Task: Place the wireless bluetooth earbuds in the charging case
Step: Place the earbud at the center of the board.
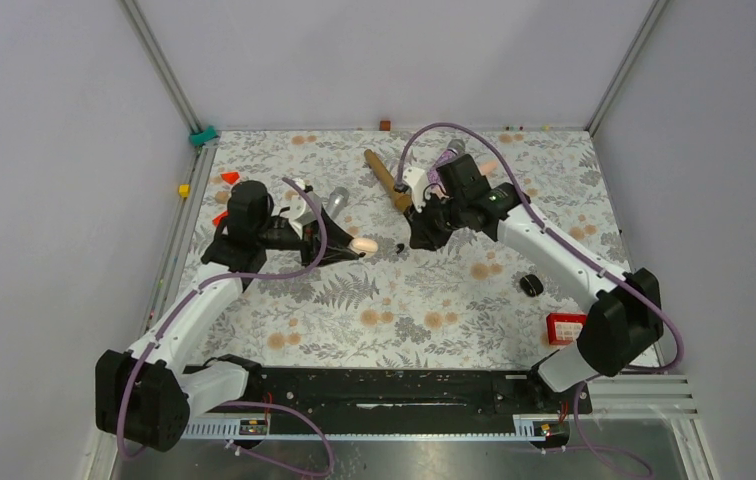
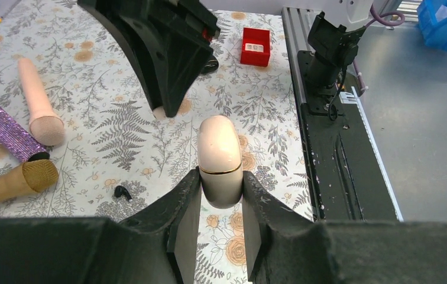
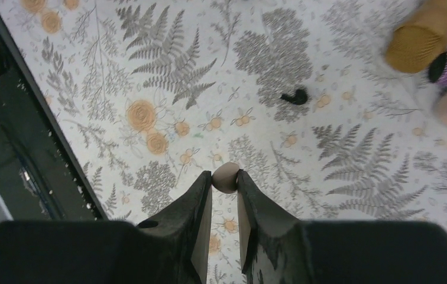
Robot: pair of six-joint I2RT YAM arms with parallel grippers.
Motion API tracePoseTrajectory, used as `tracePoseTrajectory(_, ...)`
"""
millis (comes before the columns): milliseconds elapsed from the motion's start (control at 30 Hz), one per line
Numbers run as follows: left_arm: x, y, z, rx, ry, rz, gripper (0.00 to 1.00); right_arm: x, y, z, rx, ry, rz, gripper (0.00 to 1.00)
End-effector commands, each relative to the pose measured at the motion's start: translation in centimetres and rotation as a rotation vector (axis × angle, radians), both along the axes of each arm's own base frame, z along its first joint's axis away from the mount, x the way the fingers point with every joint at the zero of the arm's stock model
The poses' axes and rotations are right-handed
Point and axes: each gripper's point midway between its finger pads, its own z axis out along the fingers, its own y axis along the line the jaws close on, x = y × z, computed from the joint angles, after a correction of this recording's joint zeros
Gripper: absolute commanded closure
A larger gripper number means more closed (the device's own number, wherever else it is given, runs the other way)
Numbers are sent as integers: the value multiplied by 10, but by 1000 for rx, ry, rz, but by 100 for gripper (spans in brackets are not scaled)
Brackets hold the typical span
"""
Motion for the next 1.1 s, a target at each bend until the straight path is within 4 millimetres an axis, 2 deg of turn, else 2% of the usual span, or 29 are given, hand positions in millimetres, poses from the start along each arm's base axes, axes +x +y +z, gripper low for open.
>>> tracePoseTrajectory(0,-3,-5,17,-31,-51,-55,100,-25,1,-50,-26,207,34,75)
tracePoseTrajectory(100,-3,-7,16,-28,-37,-54,100,-36,-1,-84,-58,361,17,75)
tracePoseTrajectory(200,-3,-9,16,-29,-18,-66,100,-44,1,-104,-71,473,-3,75)
tracePoseTrajectory(400,3,-12,13,-22,47,-70,100,-47,12,-120,-60,596,-33,74)
tracePoseTrajectory(533,5,-14,13,-20,46,-65,100,-38,7,-133,-115,588,-85,75)
tracePoseTrajectory(633,5,-16,13,-16,31,-52,96,-28,-1,-144,-174,562,-149,74)
tracePoseTrajectory(700,5,-17,11,-12,17,-43,97,-22,-5,-149,-204,549,-184,74)
tracePoseTrajectory(900,3,-21,9,-6,21,-44,100,-9,-13,-153,-260,507,-259,73)
tracePoseTrajectory(1067,4,-24,5,-1,42,-54,100,-6,-13,-148,-265,487,-259,64)
